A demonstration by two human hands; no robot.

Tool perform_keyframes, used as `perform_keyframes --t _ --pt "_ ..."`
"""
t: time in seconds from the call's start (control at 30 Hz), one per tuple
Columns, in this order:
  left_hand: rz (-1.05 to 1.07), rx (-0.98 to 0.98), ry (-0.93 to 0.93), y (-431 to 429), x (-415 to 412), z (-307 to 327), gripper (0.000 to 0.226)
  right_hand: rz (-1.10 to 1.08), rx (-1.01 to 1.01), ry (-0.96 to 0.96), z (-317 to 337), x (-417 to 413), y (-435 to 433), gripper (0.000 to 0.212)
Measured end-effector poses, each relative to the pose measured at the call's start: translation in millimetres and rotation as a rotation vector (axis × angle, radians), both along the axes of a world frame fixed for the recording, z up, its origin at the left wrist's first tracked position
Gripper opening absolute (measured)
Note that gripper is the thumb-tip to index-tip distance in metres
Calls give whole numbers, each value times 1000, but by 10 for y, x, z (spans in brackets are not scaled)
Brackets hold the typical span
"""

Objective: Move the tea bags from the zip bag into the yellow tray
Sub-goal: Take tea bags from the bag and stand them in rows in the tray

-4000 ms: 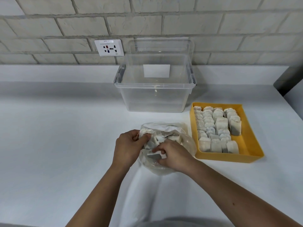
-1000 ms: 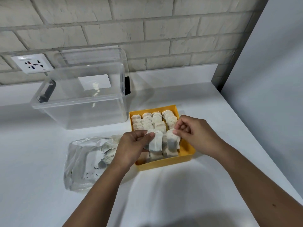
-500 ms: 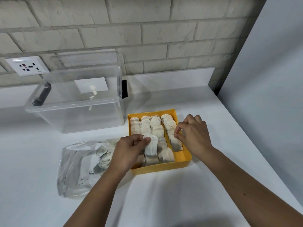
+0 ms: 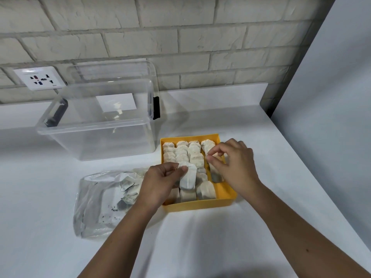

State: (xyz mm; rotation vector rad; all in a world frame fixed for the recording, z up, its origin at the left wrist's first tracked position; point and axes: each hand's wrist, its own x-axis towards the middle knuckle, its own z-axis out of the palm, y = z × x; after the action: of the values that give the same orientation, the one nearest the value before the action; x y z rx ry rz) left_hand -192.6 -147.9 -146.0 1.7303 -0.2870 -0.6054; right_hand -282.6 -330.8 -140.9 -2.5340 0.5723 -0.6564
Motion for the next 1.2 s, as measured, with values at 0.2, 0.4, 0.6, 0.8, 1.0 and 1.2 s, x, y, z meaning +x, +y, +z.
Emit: perform_keyframes --t 0.2,0.4,0.6,0.8,1.0,1.2 --pt "-22 -44 22 -61 -56 38 11 215 167 -77 56 -52 242 19" --pt "-26 -90 117 -58 -89 80 11 177 163 -82 85 -126 215 10" --pt "4 -60 101 -19 -95 27 13 173 112 128 254 -332 -31 9" --pt "0 -19 39 13 -73 -41 12 216 66 408 239 -592 -114 8" --pt "0 13 -16 5 -86 -40 10 78 -181 438 0 -353 -180 18" --pt "3 3 -8 13 -85 -20 10 -32 -371 347 -124 -133 -170 12"
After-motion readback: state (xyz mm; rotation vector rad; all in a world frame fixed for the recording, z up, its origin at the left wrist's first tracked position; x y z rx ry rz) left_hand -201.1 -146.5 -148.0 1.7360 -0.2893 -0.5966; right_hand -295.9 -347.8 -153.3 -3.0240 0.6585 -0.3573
